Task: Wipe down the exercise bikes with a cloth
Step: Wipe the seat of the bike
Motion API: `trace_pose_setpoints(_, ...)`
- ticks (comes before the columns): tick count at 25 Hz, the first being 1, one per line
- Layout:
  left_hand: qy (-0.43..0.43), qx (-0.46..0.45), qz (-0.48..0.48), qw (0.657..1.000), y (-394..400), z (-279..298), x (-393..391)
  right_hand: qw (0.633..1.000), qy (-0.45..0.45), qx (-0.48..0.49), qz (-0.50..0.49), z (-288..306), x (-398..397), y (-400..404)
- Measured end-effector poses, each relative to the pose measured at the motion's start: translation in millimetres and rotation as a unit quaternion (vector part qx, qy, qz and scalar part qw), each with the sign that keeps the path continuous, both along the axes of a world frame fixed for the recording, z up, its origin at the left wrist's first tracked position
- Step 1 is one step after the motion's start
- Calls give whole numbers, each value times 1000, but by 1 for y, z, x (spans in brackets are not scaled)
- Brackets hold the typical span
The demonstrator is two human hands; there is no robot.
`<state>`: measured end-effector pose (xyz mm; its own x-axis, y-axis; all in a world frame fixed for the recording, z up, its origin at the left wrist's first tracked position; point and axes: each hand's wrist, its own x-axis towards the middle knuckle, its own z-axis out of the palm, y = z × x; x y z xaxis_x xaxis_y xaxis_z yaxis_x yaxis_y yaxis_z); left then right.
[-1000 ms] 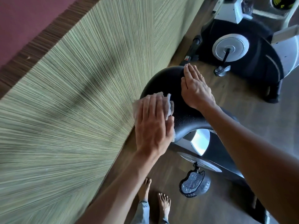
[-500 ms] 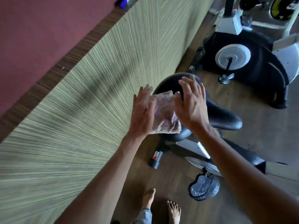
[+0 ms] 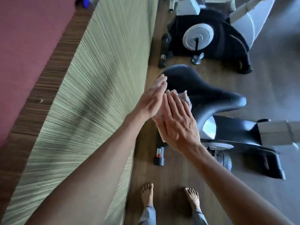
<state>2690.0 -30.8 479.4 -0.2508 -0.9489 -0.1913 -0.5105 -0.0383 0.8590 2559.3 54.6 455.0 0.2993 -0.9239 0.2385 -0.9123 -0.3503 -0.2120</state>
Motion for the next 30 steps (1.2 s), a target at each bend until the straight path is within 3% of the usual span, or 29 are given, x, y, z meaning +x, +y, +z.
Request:
trace_pose_setpoints(3,-7,-11,-46,999,-7,-20,-5,999,-36,-19,-26,-1,-15,-3)
trace_pose_setpoints(7,23,-40,-41,998,-5,-32,-6,983,-51,3,-177,7,-2,-28)
trace_pose_setpoints(12,30,-53,-81,995,-6,-35,6,999,-47,1,12,-2,-42,4)
trace_pose_setpoints(15,36,-41,-86,995,-8,-32,4,987,-97,6,-131,-1,-37,-23)
trace_pose_setpoints(17,58,-40,-74,995,-7,-34,3,978,-60,15,-200,2,-10,-25)
trace_pose_setpoints(21,15,-60,-100,993,-8,-39,7,999,-28,19,-26,-3,-36,4)
trace_pose_setpoints(24,-24,-83,-98,991,-9,-39,3,986,-94,34,-131,-3,-41,-22)
trace_pose_setpoints(26,-37,-106,-86,990,-7,-42,1,976,-77,23,-205,0,-20,-24)
trace_pose_setpoints(30,-60,-124,-98,986,-3,-44,5,997,-48,12,-50,-10,-41,15)
